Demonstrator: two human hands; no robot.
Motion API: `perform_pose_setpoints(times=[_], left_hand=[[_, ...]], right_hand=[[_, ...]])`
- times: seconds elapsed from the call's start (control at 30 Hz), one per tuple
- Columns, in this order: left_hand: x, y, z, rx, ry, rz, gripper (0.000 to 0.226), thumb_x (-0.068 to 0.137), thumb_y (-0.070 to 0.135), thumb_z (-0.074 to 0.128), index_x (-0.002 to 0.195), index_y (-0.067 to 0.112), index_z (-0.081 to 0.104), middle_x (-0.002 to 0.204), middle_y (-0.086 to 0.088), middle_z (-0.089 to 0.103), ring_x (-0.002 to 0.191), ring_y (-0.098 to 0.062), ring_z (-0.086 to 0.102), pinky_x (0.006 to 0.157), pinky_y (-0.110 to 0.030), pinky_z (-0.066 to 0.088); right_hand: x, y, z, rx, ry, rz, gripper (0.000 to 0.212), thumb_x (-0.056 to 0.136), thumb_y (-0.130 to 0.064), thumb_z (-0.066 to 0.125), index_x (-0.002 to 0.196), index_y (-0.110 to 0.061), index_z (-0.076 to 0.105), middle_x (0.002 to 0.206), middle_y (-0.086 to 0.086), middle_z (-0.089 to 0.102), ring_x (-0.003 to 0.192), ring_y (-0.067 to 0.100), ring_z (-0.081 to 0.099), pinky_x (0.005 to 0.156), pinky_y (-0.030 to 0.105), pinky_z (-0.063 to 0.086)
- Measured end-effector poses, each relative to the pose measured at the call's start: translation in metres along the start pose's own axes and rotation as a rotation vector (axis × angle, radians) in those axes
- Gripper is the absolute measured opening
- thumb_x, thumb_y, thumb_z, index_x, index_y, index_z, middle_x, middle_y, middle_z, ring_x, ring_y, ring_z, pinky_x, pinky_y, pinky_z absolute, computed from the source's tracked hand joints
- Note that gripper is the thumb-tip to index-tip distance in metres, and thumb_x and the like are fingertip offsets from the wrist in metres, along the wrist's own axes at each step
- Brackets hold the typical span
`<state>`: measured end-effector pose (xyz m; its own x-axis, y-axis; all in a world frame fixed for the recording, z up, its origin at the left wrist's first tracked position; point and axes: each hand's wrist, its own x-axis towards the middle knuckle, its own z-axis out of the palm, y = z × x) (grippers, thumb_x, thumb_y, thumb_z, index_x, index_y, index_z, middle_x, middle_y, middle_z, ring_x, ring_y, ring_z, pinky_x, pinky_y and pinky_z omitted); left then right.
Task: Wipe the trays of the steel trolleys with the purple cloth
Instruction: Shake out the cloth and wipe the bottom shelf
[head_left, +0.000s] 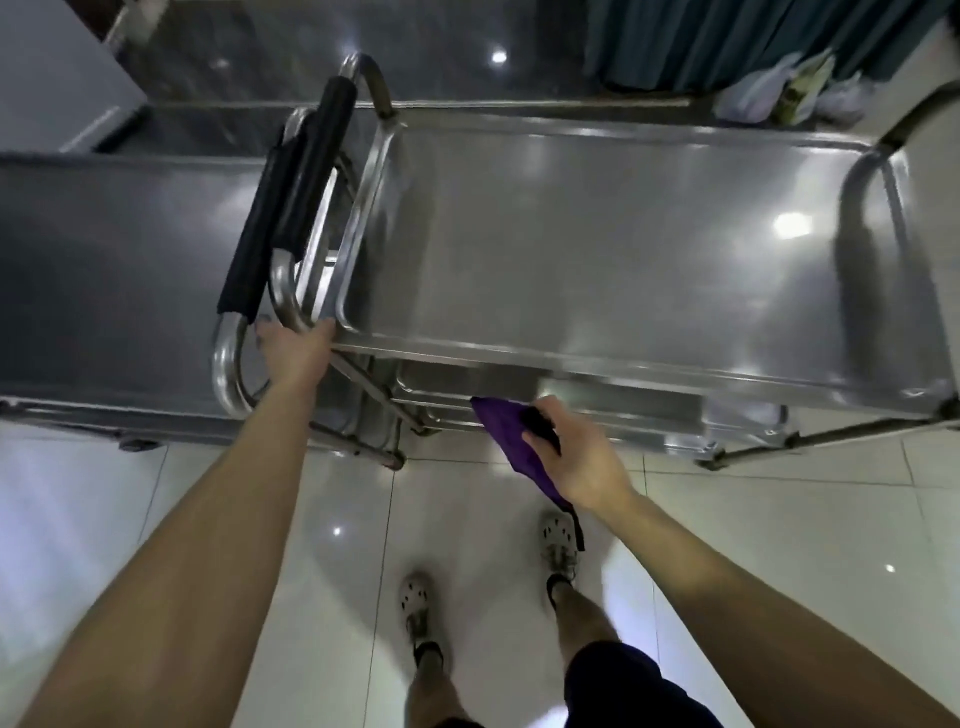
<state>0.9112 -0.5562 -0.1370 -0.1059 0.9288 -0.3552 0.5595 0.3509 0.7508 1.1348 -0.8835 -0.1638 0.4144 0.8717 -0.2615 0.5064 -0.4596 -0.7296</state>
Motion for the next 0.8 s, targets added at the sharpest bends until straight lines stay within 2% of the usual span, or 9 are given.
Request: perform_pose_setpoints(times=[0.07,0.13,0.2,0.3,0.43,0.53,0.6,0.73,0.8], left_hand=[[0.014,-0.006,0.001,-0.014,-0.033,0.06,0.098,0.095,0.041,0.079,0.168,0.003,0.026,0.167,-0.02,0.043,0.152,-0.035,0.046,0.126,-0.041,0.037],[0.023,-0.014,0.002,0.015,-0.052,0.125,0.076,0.099,0.044,0.071,0.159,0.008,0.04,0.154,-0.017,0.058,0.139,-0.037,0.057,0.118,-0.041,0.045],[0.026,-0.022,0.002,0.056,-0.018,0.201,0.056,0.103,0.044,0.063,0.144,0.008,0.051,0.134,-0.015,0.069,0.125,-0.038,0.065,0.104,-0.036,0.048],[0.018,-0.031,-0.001,0.077,-0.013,0.27,0.043,0.103,0.042,0.058,0.136,0.014,0.055,0.125,-0.008,0.072,0.12,-0.034,0.067,0.098,-0.032,0.045],[-0.009,-0.045,-0.004,0.154,-0.008,0.339,0.038,0.102,0.032,0.063,0.135,0.015,0.055,0.125,-0.007,0.071,0.119,-0.03,0.066,0.106,-0.038,0.05],[-0.037,-0.058,-0.004,0.128,-0.026,0.375,0.036,0.101,0.021,0.069,0.134,0.016,0.056,0.111,0.004,0.065,0.105,-0.017,0.062,0.099,-0.028,0.045],[-0.052,-0.066,-0.002,0.098,-0.057,0.4,0.032,0.102,0.019,0.069,0.131,0.017,0.057,0.104,0.009,0.062,0.098,-0.013,0.06,0.094,-0.023,0.042],[-0.075,-0.073,0.004,0.058,-0.05,0.408,0.034,0.104,0.021,0.07,0.135,0.016,0.058,0.111,0.01,0.066,0.1,-0.008,0.061,0.083,-0.009,0.036],[-0.087,-0.079,0.008,0.008,-0.041,0.395,0.044,0.103,0.021,0.072,0.143,0.016,0.054,0.118,0.011,0.068,0.1,-0.005,0.064,0.084,-0.008,0.043]], right_hand=[[-0.011,-0.008,0.014,-0.01,0.067,0.011,0.023,0.109,-0.035,0.06,0.129,-0.039,0.051,0.11,-0.008,0.077,0.091,0.023,0.073,0.076,0.043,0.059],[-0.023,-0.012,0.029,-0.038,0.127,0.043,0.026,0.109,-0.033,0.061,0.13,-0.04,0.047,0.111,-0.004,0.078,0.089,0.025,0.073,0.072,0.041,0.054],[-0.036,-0.015,0.045,-0.046,0.166,0.094,0.025,0.109,-0.033,0.06,0.129,-0.037,0.046,0.105,0.002,0.078,0.085,0.028,0.07,0.07,0.044,0.053],[-0.051,-0.014,0.065,-0.027,0.205,0.164,0.022,0.109,-0.033,0.061,0.126,-0.034,0.047,0.094,0.003,0.076,0.076,0.028,0.065,0.065,0.041,0.047],[-0.063,-0.011,0.089,-0.004,0.203,0.219,0.021,0.109,-0.031,0.06,0.127,-0.032,0.049,0.093,0.002,0.075,0.077,0.03,0.066,0.066,0.04,0.047],[-0.07,-0.006,0.101,-0.009,0.172,0.237,0.022,0.11,-0.031,0.059,0.127,-0.032,0.046,0.094,0.005,0.075,0.077,0.033,0.065,0.068,0.044,0.05],[-0.076,0.002,0.106,-0.006,0.157,0.238,0.021,0.11,-0.03,0.059,0.126,-0.031,0.045,0.092,0.007,0.074,0.077,0.036,0.064,0.069,0.046,0.052],[-0.091,0.022,0.108,-0.014,0.124,0.195,0.02,0.109,-0.028,0.059,0.123,-0.032,0.045,0.092,0.005,0.074,0.078,0.035,0.064,0.068,0.043,0.049],[-0.099,0.033,0.108,-0.027,0.088,0.166,0.021,0.109,-0.027,0.058,0.124,-0.034,0.045,0.095,0.004,0.074,0.079,0.033,0.065,0.068,0.043,0.05]])
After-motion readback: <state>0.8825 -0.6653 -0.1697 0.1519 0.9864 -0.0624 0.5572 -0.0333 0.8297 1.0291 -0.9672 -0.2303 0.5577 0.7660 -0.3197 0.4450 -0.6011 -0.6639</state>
